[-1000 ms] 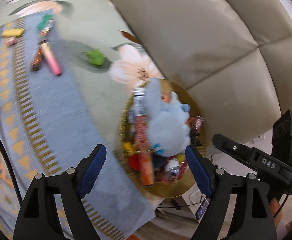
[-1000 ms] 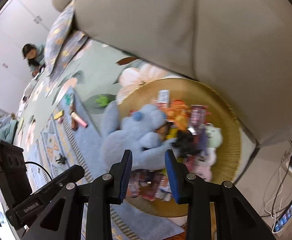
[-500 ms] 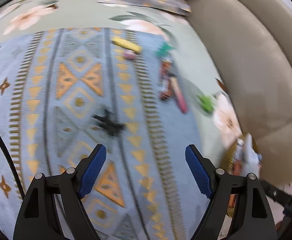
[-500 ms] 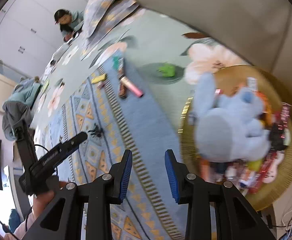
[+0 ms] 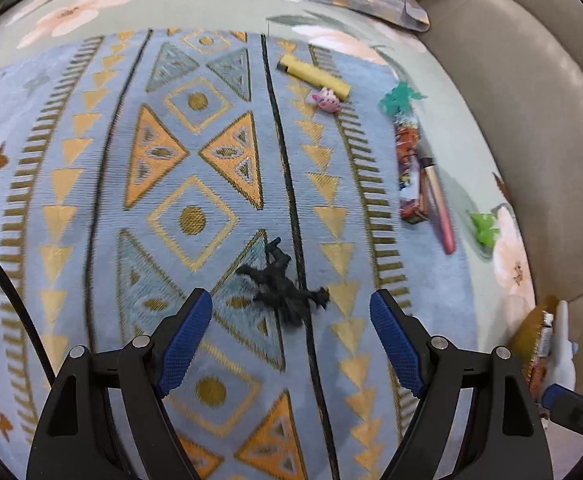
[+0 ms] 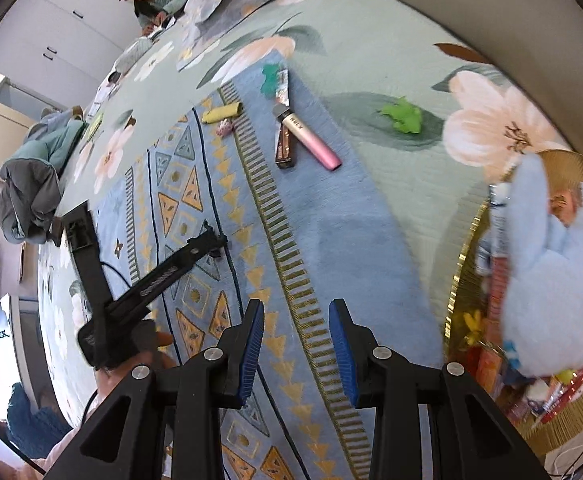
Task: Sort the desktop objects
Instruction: 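Move both open tools back over the rug toward another black figurine, then grasp the black figurine with the left tool while the right grasps the RELX pen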
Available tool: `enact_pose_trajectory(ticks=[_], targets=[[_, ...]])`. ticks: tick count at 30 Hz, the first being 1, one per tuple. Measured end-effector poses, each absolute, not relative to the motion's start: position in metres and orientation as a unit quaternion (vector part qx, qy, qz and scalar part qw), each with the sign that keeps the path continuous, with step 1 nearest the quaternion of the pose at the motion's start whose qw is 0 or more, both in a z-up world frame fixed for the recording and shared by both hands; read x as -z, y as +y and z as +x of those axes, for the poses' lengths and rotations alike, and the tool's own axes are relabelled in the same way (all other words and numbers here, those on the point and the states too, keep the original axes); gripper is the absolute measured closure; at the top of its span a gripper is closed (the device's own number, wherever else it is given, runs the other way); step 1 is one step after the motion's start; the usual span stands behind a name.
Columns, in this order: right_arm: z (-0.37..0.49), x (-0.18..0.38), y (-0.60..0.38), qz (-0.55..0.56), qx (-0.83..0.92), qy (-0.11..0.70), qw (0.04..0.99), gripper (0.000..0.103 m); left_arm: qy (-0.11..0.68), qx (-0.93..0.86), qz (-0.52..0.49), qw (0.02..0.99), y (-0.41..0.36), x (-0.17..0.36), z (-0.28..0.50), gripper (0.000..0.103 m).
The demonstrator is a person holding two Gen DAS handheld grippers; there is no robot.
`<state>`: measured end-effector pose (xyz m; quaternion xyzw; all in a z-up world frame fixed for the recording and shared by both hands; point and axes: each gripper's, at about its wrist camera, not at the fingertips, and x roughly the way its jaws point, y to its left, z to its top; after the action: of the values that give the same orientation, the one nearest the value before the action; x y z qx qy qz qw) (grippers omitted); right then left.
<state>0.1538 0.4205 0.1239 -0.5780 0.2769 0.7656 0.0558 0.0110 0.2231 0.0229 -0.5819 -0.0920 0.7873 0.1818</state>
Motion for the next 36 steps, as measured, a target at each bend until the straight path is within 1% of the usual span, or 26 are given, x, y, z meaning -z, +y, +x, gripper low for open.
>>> enact_pose_trajectory(ticks=[3,4,5,6,7,8,10,14,19,23,27,30,33,36], targets=[[0.139,-0.118,0.419,-0.58,-0.768,0.266,0.058,0.07,-0.095,-0.799,-0.565,0.185,0.225,-0.016,0.007,0.023],[0.133,-0.116,0.42,-0.581,-0.768,0.264,0.059,0.07,-0.085,-0.805,-0.558,0.182,0.228,-0.015,0.007,0.029],[0.129,-0.115,0.421,-0.581,-0.768,0.263,0.059,0.07,-0.073,-0.809,-0.556,0.177,0.23,-0.015,0.007,0.041],[0.123,-0.113,0.422,-0.583,-0.767,0.262,0.061,0.07,-0.064,-0.812,-0.553,0.176,0.231,-0.015,0.007,0.05],[0.118,-0.111,0.424,-0.585,-0.766,0.259,0.063,0.07,-0.057,-0.813,-0.551,0.178,0.232,-0.015,0.007,0.067],[0.111,-0.108,0.426,-0.588,-0.764,0.257,0.066,0.07,-0.05,-0.812,-0.553,0.18,0.232,-0.014,0.007,0.081],[0.1,-0.103,0.429,-0.589,-0.763,0.256,0.07,0.07,-0.054,-0.808,-0.557,0.187,0.228,-0.014,0.005,0.086],[0.076,-0.091,0.439,-0.585,-0.765,0.259,0.078,0.07,-0.062,-0.799,-0.563,0.201,0.22,-0.018,0.008,0.088],[0.042,-0.075,0.453,-0.575,-0.772,0.253,0.097,0.07,-0.064,-0.791,-0.567,0.22,0.217,-0.029,0.012,0.088],[0.017,-0.061,0.461,-0.59,-0.763,0.245,0.097,0.07,-0.066,-0.785,-0.571,0.232,0.218,-0.036,0.011,0.088],[-0.004,-0.048,0.459,-0.613,-0.759,0.193,0.102,0.07,-0.068,-0.782,-0.572,0.238,0.22,-0.036,0.004,0.089],[-0.013,-0.036,0.452,-0.635,-0.753,0.151,0.088,0.07,-0.071,-0.783,-0.571,0.236,0.22,-0.033,0.001,0.089],[-0.021,-0.028,0.445,-0.632,-0.763,0.111,0.077,0.07,-0.075,-0.784,-0.571,0.231,0.217,-0.031,0.001,0.088],[-0.026,-0.019,0.448,-0.63,-0.764,0.113,0.079,0.071,-0.088,-0.771,-0.588,0.228,0.213,-0.026,0.003,0.087]])
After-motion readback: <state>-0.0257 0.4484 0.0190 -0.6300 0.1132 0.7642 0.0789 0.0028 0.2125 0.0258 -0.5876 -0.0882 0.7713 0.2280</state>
